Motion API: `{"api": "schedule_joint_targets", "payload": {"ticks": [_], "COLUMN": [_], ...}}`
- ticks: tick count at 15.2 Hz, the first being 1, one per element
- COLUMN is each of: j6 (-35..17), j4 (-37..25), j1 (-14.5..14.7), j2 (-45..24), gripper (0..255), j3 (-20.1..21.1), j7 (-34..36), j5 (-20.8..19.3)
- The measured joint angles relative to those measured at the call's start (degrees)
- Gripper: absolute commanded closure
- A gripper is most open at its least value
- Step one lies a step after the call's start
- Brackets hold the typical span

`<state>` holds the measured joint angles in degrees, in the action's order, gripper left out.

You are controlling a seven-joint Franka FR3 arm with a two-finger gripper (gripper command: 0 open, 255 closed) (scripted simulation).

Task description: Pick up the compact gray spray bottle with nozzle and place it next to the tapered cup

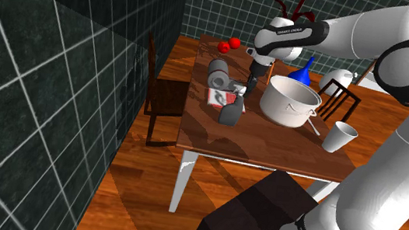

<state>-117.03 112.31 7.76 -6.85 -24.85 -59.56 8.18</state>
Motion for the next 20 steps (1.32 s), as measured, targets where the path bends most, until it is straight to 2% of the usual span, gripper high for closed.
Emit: {"api": "schedule_joint_targets", "payload": {"ticks": [3,4,14,20], "j6": [-0.08,-0.08,-0.09,3.36], "j4": [0.06,0.06,0.04,-2.26], "j1": [0.00,0.00,-0.01,0.08], "j2": [-0.02,-0.02,-0.01,1.29], "gripper": [0,255,255,255], "j3": [0.00,0.00,-0.01,-0.11], "j7": [-0.02,-0.02,-0.02,0.69], "j5": [0.01,0.01,0.01,-0.81]}}
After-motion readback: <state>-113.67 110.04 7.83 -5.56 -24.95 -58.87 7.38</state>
